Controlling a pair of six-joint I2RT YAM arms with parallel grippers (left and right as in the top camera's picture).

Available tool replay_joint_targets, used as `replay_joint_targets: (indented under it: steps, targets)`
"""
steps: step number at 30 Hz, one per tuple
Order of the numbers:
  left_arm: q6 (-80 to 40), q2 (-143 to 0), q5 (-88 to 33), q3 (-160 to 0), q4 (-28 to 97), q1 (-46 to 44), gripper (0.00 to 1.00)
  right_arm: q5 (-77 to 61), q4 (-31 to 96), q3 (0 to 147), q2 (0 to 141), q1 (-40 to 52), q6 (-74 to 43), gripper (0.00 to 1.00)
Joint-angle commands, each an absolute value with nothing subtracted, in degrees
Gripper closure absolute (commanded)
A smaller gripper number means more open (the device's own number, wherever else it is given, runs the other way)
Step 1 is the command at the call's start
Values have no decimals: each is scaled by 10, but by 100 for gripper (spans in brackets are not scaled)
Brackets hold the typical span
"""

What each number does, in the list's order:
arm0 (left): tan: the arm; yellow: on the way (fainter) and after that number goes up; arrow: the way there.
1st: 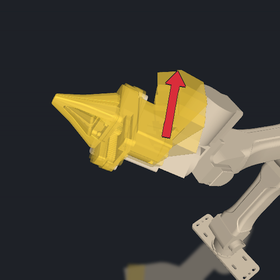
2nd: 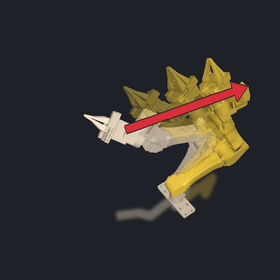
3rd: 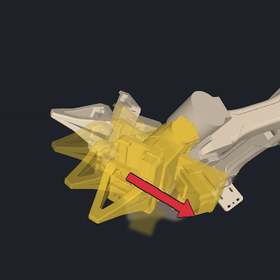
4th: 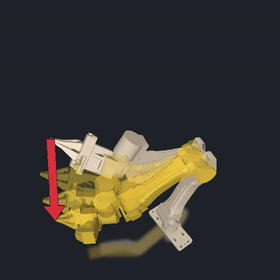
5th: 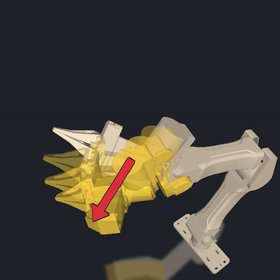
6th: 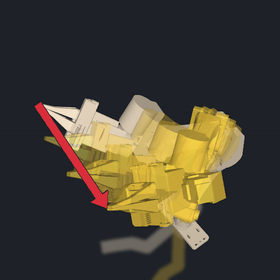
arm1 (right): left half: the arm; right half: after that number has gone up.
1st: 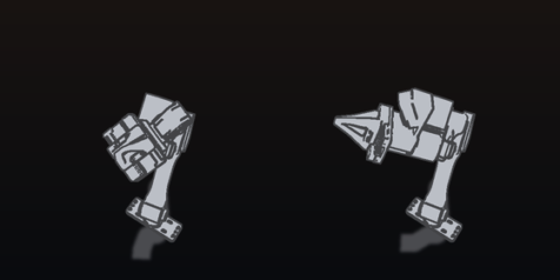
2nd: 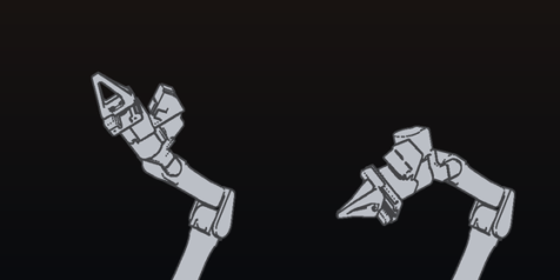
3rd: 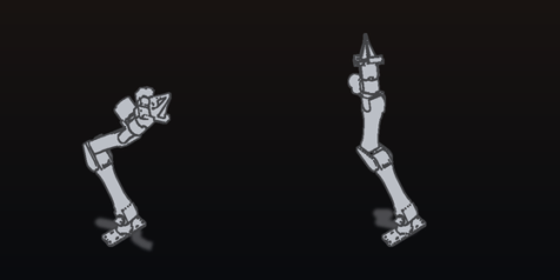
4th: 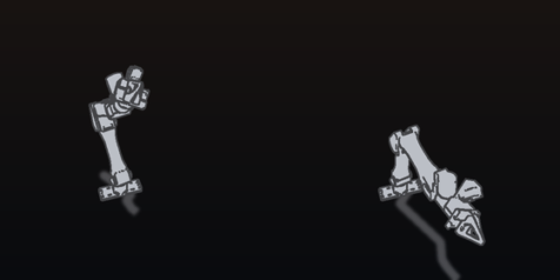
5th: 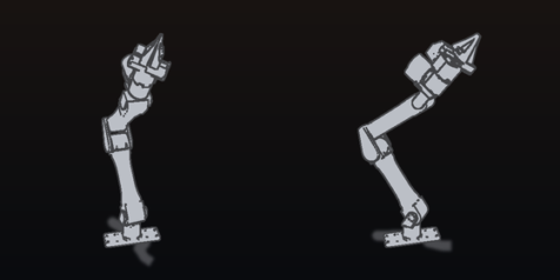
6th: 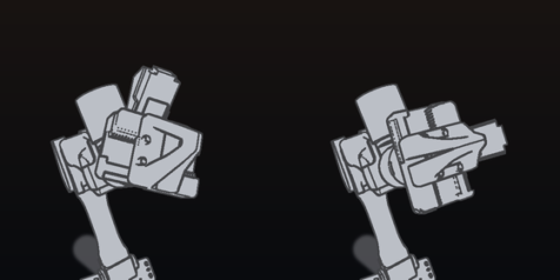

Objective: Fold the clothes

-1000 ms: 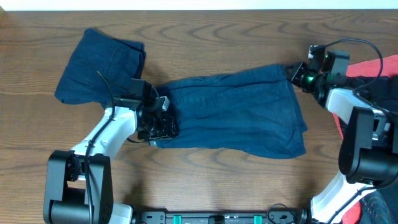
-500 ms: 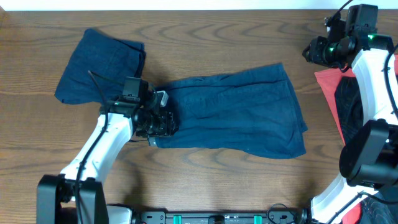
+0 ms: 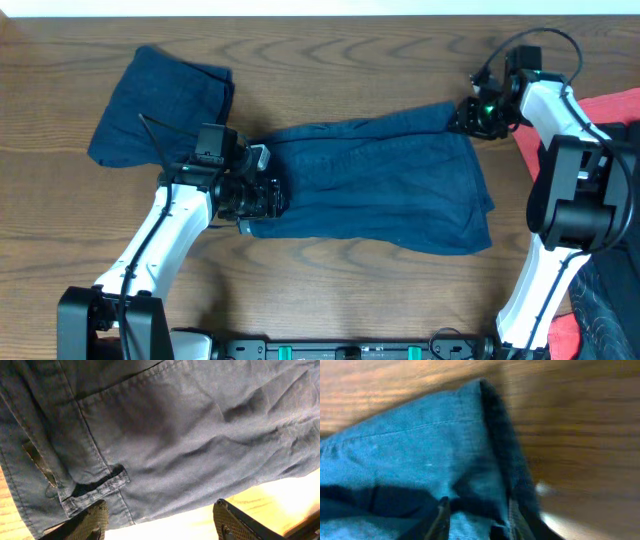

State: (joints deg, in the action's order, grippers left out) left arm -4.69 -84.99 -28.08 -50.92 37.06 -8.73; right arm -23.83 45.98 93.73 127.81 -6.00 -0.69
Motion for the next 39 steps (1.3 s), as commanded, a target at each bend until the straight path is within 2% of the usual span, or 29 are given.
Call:
replay_joint_targets:
  steps: [1, 5, 7, 16, 21, 30, 35, 37, 39]
  targets:
    - [-50, -847, -269, -509, 371, -88, 30, -253, 464, 936, 1286, -46, 1, 73]
    - [-50, -847, -259, -509, 374, -88, 30, -253, 467, 936, 1286, -46, 1, 94]
    - [-50, -850, -259, -508, 378, -88, 30, -253, 463, 938, 1280, -50, -3, 99]
    - [-47, -870, -247, -495, 397, -88, 31, -255, 415, 949, 1232, -96, -100, 99]
    - [-47, -870, -233, -472, 389, -88, 31, -260, 414, 949, 1231, -109, -107, 99]
    - [-52, -870, -240, -394, 284, -88, 31, -228, 418, 949, 1231, -109, -105, 99]
    - [-52, -870, -271, -388, 245, -88, 27, -225, 420, 949, 1231, -109, -105, 99]
    - [-52, -870, -277, -388, 234, -88, 28, -225, 422, 949, 1231, -108, -105, 99]
    - [-52, -870, -279, -388, 230, -88, 41, -225, 424, 949, 1231, -108, -104, 99]
